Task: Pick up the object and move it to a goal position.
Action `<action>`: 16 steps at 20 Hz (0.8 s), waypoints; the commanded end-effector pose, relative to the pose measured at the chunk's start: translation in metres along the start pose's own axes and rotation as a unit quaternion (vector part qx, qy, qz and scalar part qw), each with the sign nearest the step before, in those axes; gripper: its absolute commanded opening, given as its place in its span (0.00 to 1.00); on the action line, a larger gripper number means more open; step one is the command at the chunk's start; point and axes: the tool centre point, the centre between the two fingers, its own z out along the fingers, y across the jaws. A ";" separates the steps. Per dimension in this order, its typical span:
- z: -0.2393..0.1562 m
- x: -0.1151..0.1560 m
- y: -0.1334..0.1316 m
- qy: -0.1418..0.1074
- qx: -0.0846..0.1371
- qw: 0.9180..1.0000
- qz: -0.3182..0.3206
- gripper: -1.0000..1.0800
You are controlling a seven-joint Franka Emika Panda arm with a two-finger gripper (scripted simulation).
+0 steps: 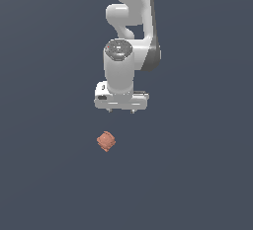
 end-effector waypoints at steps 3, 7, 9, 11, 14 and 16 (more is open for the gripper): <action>-0.002 0.001 -0.003 0.001 0.000 1.000 -0.004 0.96; -0.014 0.005 -0.019 0.008 -0.002 1.000 -0.028 0.96; -0.018 0.005 -0.024 0.010 -0.003 0.999 -0.038 0.96; -0.018 0.005 -0.025 0.010 -0.003 0.999 -0.041 0.96; -0.017 0.005 -0.023 0.010 -0.002 0.999 -0.036 0.96; -0.015 0.007 -0.022 0.010 -0.002 1.000 -0.028 0.96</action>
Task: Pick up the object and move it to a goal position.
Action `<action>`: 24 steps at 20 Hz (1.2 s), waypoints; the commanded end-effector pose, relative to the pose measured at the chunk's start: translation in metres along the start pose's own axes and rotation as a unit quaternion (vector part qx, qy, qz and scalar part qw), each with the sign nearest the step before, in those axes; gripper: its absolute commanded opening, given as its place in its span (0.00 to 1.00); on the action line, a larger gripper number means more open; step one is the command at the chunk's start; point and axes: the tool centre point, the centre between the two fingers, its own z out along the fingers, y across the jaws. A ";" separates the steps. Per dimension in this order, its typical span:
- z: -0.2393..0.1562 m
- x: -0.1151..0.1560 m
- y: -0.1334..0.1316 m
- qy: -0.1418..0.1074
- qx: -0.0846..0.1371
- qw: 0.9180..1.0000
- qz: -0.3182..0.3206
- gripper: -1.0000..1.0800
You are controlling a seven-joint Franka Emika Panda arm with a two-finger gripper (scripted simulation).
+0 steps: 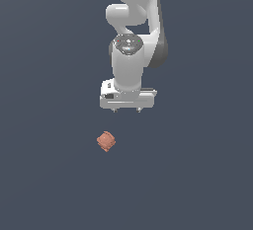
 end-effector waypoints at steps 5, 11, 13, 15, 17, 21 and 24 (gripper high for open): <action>0.008 0.010 0.009 0.000 0.003 0.999 0.040 0.96; 0.022 0.027 0.027 0.001 0.007 0.994 0.112 0.96; 0.029 0.034 0.035 0.002 0.008 0.990 0.143 0.96; 0.037 0.041 0.044 0.002 0.009 0.984 0.178 0.96; 0.045 0.049 0.054 0.003 0.010 0.977 0.213 0.96; 0.059 0.061 0.070 0.005 0.010 0.962 0.272 0.96; 0.068 0.067 0.080 0.006 0.010 0.952 0.305 0.96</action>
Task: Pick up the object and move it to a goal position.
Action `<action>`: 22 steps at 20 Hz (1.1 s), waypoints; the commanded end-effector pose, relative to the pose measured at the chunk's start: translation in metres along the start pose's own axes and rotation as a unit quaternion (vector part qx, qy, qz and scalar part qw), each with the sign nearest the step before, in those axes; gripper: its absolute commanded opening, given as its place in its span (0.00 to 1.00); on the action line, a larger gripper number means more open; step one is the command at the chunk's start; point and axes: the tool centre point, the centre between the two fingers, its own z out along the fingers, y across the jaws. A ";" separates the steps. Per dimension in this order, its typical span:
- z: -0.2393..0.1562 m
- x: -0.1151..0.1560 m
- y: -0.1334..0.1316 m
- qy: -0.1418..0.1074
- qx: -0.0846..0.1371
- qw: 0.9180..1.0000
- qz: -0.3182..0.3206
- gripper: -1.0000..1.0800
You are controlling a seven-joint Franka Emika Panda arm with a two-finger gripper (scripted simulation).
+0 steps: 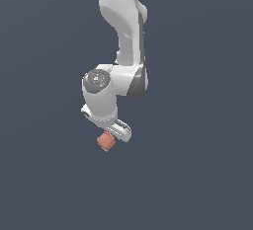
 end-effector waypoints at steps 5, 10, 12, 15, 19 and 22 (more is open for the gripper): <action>0.014 0.017 0.008 0.003 0.000 0.998 0.058 0.96; 0.018 0.022 0.010 0.004 0.000 0.997 0.074 0.96; 0.018 0.021 0.010 0.004 0.000 0.997 0.071 0.96; 0.021 0.021 0.010 0.004 0.000 0.997 0.072 0.96; 0.037 0.021 0.010 0.004 0.000 0.997 0.073 0.96; 0.054 0.021 0.011 0.004 0.000 0.997 0.074 0.96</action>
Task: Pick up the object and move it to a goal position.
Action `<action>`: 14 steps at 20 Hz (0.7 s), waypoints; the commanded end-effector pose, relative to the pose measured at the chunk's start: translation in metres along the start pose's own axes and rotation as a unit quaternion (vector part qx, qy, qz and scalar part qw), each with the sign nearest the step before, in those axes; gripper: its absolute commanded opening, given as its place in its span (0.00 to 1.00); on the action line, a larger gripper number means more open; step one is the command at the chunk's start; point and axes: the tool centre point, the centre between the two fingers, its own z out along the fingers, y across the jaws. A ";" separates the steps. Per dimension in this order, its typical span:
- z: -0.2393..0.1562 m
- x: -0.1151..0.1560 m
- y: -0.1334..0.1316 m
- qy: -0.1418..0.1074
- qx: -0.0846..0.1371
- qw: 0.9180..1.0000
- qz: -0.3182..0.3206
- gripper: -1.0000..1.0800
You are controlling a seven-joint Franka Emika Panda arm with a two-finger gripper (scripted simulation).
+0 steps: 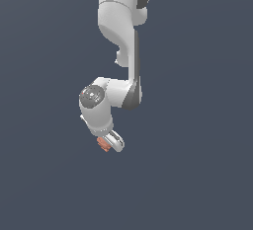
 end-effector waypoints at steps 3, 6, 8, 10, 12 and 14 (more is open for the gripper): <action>0.020 0.000 0.000 0.000 0.000 1.000 0.001 0.96; 0.023 0.000 0.000 0.000 0.000 1.000 0.001 0.96; 0.023 0.001 0.000 0.000 0.000 1.000 0.001 0.96; 0.023 0.001 0.000 0.000 0.000 1.000 0.001 0.00; 0.023 0.001 0.000 0.000 0.000 1.000 0.001 0.00; 0.023 0.001 0.000 0.000 0.000 1.000 0.001 0.00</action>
